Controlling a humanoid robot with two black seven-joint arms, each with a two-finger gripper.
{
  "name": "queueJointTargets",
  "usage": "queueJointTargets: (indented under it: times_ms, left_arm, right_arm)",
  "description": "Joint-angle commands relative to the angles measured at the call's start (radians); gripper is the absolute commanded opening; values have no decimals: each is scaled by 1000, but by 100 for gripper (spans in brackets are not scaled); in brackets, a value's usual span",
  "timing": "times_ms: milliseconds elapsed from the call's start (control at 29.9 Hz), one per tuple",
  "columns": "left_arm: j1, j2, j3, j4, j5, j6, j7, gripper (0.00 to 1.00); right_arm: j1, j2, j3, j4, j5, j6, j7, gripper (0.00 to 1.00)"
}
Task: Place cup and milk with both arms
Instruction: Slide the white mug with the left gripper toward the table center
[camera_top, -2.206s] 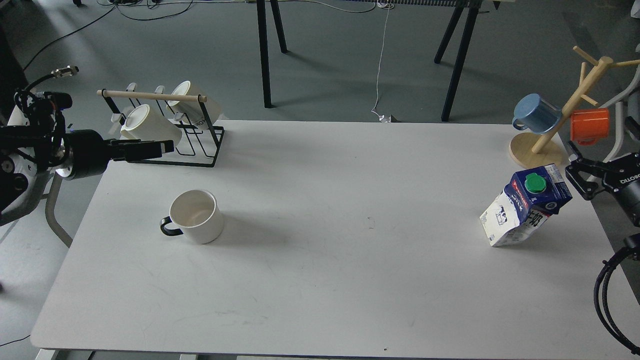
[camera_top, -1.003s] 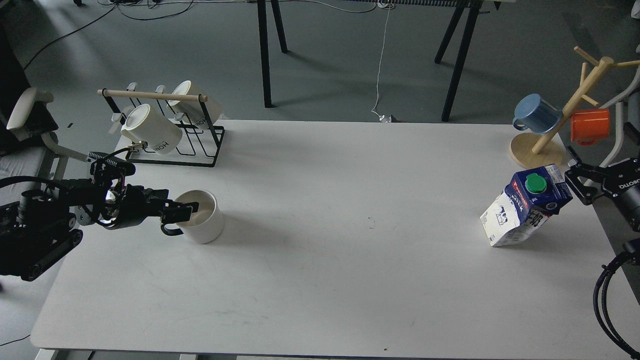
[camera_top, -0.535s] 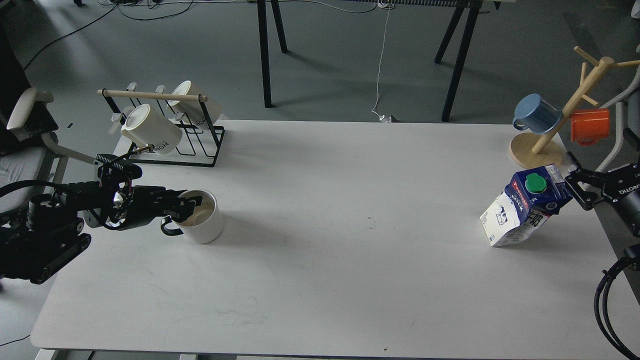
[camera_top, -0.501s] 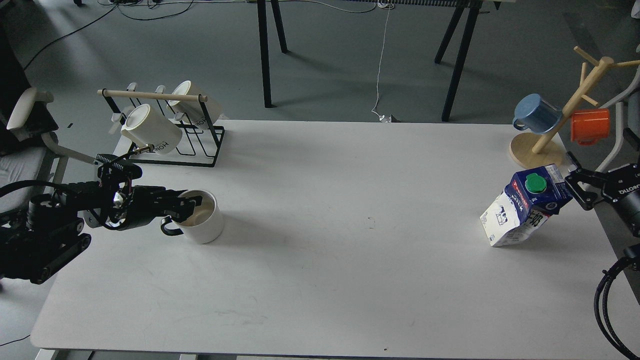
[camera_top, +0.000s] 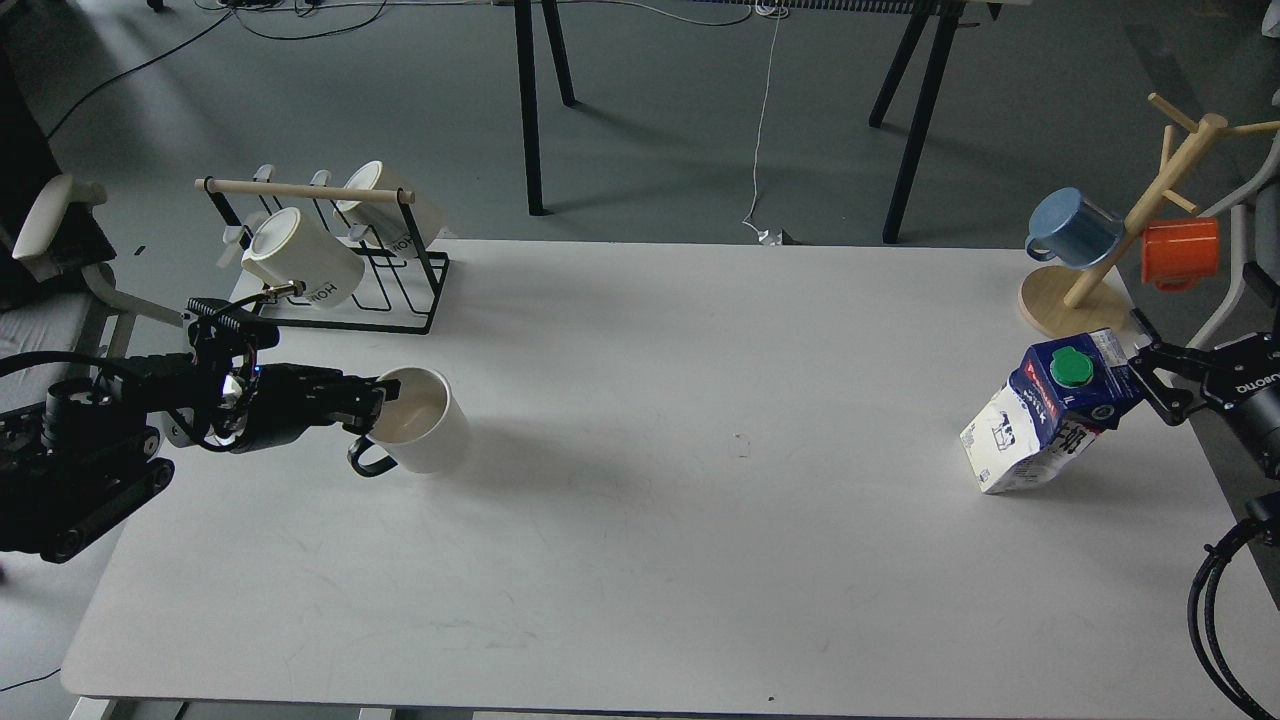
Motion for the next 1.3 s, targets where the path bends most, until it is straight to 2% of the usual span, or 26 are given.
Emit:
queueJointTargets:
  times_ms: [0,67,234,468,635,836,1070,1270]
  left_arm:
    - [-46,-13,-29,-50,-89,-112,0,3]
    - [-69,-62,-31,-50,-102,-140,0,3]
    - [-122,-181,-26,-35,-94,-149,0,3]
    - [-129,-370,-12,154,-56,-140,0,4]
    - [-117,-455,-11,209,-19,-137,0,4]
    - [-114,-488,-9,217,-5,-132,0,6]
    - [-103,-488,-9,231,-8,-114,0,15]
    - [-93,-488,-9,231,-6,-114,0,16]
  right_arm:
    - [1,-2,9,-4,12,0,6,95]
    - [-1,-5,18,-7,17,0,9,95]
    - [-7,-5,45,-10,18,0,11,95]
    - [-18,-11,45,-36,93,0,12,95]
    - [-18,-14,46,-39,101,0,12,95]
    - [-19,-14,46,-39,101,0,11,95]
    - [-27,-14,46,-39,101,0,11,95]
    - [-30,-14,46,-39,101,0,11,95]
